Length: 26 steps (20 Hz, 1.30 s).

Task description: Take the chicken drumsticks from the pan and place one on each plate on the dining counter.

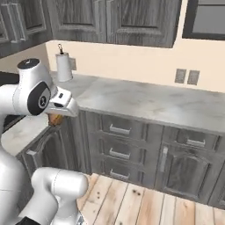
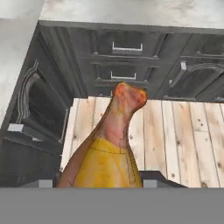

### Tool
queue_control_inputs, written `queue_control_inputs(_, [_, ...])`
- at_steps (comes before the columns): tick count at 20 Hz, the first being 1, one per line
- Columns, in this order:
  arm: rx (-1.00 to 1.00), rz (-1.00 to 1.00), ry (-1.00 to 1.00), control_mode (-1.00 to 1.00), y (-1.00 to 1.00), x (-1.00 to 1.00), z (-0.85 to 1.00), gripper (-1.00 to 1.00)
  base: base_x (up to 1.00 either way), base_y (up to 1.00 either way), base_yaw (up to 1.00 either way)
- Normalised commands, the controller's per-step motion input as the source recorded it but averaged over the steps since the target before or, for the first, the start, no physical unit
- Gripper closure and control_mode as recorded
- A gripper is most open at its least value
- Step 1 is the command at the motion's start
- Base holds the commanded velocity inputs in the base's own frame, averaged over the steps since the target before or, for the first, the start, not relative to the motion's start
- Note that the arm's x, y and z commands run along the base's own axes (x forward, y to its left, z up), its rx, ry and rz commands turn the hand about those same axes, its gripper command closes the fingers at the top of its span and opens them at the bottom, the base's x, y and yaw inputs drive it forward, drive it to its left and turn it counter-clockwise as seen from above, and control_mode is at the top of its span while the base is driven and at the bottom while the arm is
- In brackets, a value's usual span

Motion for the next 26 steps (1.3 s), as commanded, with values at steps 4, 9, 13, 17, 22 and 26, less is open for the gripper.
queue_control_inputs(4, [0.00,0.00,0.00,1.00,0.00,0.00,0.00,1.00,0.00,-0.38,-0.72])
queue_control_inputs(9, [0.00,0.00,0.00,1.00,0.00,0.00,0.00,1.00,0.00,-0.38,-0.73])
queue_control_inputs(13, [0.00,0.00,0.00,1.00,0.00,0.00,0.00,1.00,0.06,-0.48,-0.68])
queue_control_inputs(17, [0.00,0.00,0.00,1.00,0.00,0.00,0.00,1.00,0.20,-0.46,-0.70])
queue_control_inputs(22, [0.00,0.00,0.00,1.00,0.00,0.00,0.00,1.00,0.38,-0.52,-0.69])
queue_control_inputs(26, [0.00,0.00,0.00,1.00,0.00,0.00,0.00,1.00,0.44,-0.73,-0.64])
